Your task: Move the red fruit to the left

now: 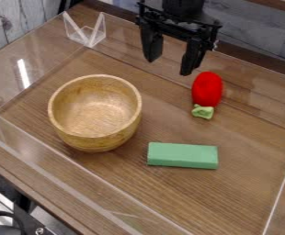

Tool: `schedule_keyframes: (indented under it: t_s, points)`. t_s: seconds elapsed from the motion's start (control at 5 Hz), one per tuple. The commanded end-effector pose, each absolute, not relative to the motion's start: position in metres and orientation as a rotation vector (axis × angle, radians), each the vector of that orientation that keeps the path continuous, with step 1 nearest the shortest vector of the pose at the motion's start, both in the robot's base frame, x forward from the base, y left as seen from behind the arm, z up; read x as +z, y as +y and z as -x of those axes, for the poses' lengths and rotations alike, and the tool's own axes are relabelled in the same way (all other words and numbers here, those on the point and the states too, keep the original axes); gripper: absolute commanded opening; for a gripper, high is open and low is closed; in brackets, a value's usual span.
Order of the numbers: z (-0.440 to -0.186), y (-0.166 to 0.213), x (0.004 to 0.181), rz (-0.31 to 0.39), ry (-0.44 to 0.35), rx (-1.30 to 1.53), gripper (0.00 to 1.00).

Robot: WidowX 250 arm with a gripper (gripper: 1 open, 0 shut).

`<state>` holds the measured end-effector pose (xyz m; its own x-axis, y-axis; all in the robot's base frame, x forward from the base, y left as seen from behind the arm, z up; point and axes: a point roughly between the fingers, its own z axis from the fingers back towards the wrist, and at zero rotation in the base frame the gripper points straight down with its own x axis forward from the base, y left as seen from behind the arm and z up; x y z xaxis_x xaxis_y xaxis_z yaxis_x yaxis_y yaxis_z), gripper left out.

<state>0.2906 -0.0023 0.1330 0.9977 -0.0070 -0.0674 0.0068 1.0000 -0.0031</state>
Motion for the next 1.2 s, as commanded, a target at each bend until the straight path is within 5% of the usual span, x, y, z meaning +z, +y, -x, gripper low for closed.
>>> schedule_keyframes:
  t_s: [0.0, 0.4, 1.0]
  points:
    - [-0.292, -0.006, 0.121, 0.014, 0.084, -0.002, 1.00]
    - [-0.333, -0.033, 0.088, 0.054, 0.049, 0.062, 1.00]
    - [-0.366, -0.029, 0.069, 0.068, 0.029, 0.062, 1.00]
